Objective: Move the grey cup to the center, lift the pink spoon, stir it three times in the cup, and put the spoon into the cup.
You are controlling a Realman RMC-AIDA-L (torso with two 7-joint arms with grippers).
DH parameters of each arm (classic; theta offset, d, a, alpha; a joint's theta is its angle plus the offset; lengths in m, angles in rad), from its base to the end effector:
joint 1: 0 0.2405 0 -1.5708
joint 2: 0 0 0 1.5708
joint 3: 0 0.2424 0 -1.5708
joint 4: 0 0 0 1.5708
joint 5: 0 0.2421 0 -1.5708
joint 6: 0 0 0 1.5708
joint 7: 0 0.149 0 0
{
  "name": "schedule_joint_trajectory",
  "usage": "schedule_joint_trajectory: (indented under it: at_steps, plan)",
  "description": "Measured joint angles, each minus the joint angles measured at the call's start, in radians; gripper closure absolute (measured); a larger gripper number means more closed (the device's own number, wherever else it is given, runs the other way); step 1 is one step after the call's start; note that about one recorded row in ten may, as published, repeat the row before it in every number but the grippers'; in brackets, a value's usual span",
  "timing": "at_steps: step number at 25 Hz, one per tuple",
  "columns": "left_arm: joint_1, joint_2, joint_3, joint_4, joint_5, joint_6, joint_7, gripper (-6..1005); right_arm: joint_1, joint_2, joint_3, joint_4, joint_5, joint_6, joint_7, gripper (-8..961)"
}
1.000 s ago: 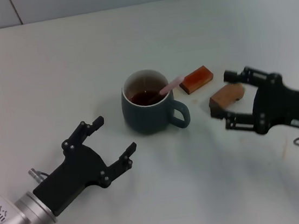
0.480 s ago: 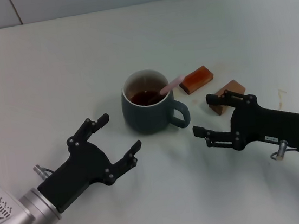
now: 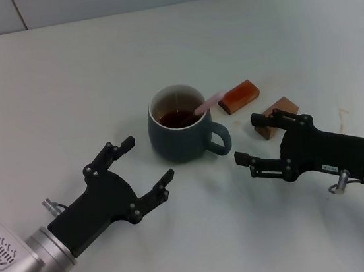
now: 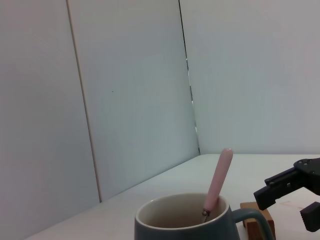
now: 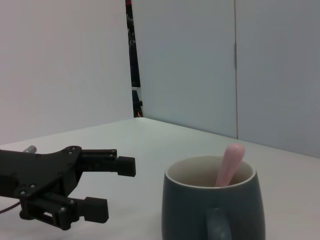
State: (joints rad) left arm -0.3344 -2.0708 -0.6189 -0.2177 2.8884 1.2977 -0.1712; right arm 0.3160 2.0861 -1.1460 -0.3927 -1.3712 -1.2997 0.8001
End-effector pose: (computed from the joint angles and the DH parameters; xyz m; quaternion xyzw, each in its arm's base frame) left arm -0.2944 0.2540 -0.1157 -0.8916 -0.0675 -0.3007 0.3317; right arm 0.3168 0.2932 -0.0654 -0.9173 0.1609 0.2647 0.2504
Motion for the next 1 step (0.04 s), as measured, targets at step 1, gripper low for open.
schedule_joint_trajectory:
  at_steps: [1]
  plan:
    - [0.0,0.0,0.0,0.0,0.0,0.0,0.0,140,0.0,0.0,0.0,0.0,0.0,0.0,0.0,121]
